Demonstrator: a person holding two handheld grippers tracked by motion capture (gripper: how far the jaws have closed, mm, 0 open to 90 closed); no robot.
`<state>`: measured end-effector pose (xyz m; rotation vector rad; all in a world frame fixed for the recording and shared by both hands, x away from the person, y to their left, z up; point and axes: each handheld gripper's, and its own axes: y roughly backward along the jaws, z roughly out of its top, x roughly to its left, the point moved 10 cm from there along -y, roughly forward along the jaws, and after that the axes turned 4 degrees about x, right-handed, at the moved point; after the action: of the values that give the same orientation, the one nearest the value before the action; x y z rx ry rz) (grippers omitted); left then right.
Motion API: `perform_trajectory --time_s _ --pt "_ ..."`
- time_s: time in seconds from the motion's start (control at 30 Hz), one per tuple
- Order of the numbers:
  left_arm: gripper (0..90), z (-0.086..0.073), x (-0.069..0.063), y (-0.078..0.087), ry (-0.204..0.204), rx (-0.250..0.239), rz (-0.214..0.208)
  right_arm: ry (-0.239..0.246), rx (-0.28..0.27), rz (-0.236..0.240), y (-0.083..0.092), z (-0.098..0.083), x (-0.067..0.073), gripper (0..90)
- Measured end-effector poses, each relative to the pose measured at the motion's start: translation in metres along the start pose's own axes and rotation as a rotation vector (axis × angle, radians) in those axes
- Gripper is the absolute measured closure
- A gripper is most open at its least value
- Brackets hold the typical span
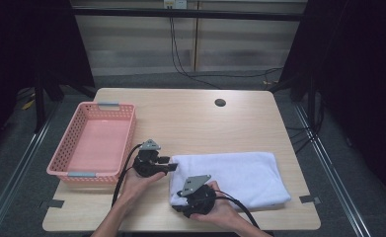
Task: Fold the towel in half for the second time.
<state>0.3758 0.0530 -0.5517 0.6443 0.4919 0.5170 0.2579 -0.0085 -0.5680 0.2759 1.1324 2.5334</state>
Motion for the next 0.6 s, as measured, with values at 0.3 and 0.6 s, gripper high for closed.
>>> perform_trajectory --time_s 0.3,0.6 --pt "44.3 0.007 0.020 -0.002 0.046 -0.017 0.027 -0.056 -0.017 -0.013 0.002 -0.001 -0.010 74.9" --pt "37.1 0.002 0.016 -0.017 0.010 0.024 0.040 -0.123 -0.035 0.059 0.009 0.003 -0.011 78.6"
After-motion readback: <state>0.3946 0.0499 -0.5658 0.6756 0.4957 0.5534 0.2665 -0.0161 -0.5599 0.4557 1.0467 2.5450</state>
